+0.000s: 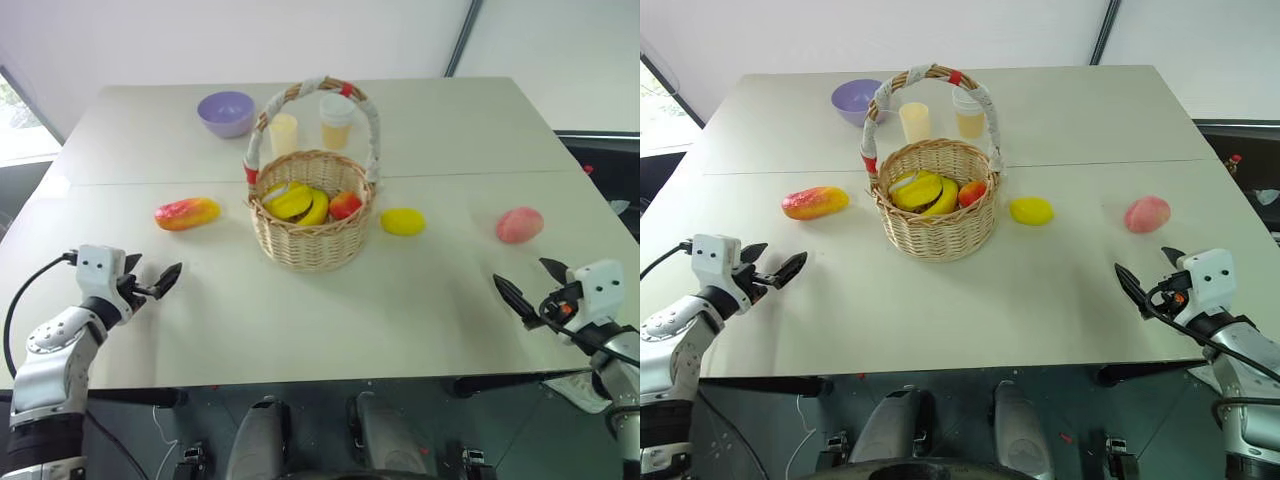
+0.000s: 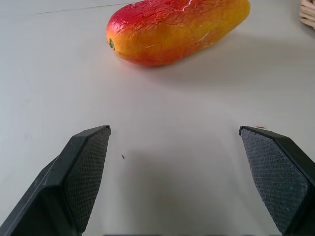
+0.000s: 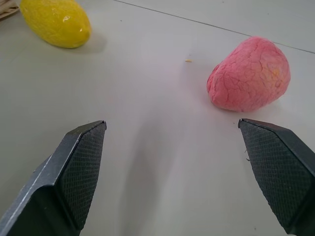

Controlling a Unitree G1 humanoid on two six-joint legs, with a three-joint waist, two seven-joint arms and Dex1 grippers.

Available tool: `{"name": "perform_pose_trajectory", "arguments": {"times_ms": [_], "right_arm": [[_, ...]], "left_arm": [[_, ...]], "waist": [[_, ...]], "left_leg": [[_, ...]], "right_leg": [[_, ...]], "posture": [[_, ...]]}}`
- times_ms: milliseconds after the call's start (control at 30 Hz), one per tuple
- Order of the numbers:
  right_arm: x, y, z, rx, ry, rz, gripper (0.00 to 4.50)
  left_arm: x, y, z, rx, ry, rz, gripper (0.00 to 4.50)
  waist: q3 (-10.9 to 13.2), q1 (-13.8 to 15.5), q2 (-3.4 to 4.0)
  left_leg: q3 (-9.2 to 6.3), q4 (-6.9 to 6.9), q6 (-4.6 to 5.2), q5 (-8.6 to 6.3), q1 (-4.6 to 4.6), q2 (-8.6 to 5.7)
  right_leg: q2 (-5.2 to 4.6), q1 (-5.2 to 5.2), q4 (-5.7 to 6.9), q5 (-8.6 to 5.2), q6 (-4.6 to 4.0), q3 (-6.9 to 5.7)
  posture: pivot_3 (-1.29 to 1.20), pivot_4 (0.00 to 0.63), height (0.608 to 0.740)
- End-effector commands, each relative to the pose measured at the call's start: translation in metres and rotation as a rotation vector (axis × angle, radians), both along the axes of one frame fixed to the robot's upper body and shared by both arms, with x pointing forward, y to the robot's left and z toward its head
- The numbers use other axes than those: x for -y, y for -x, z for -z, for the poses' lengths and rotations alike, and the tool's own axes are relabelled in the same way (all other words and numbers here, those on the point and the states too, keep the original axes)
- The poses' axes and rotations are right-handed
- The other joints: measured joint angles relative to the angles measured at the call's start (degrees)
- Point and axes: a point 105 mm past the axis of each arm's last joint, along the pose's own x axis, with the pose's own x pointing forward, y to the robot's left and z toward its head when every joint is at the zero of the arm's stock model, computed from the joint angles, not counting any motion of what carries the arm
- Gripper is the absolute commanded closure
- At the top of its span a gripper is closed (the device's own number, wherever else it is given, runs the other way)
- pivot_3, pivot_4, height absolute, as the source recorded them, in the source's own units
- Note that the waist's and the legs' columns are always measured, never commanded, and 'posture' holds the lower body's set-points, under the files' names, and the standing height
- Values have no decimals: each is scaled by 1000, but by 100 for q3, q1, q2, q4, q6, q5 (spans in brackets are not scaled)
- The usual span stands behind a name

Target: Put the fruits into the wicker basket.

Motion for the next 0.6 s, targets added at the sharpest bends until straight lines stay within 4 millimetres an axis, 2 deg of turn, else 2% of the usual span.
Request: {"name": "perform_pose_trajectory", "arguments": {"times_ms": [33, 233, 367, 467, 600], "right_arm": [[-1, -3, -12, 48, 22, -10, 15], [-8, -5, -20, 61, 29, -45, 15], [-29, -8, -33, 71, 35, -132, 15], [-56, -9, -49, 89, 33, -252, 15], [-111, 6, -74, 80, 28, -518, 15]], "left_arm": [[-1, -3, -18, 68, -14, 5, 0], [2, -6, -25, 80, -6, 8, 0], [7, -14, -38, 100, -67, 31, 0], [11, -23, -51, 104, -126, 51, 0], [18, -38, -65, 73, -353, 149, 0]], "waist": [[0, 3, 0], [0, 8, 0], [0, -11, 0], [0, -7, 0], [0, 6, -1]], "left_leg": [[0, 0, 0, 0, 0, 0], [-1, 0, 0, 0, -1, 0], [-1, 0, 0, 0, 0, 0], [-2, 3, 0, 0, 1, -1], [-4, 4, 0, 0, -1, -6]], "right_leg": [[0, 0, 0, 0, 0, 0], [0, 0, 0, 0, 0, 0], [1, 0, 1, 0, 0, 0], [3, 0, 7, 0, 0, -1], [5, -1, 8, 0, 0, -1]], "posture": [[0, 150, 740], [0, 150, 740], [0, 150, 740], [0, 150, 740], [0, 150, 740]]}}
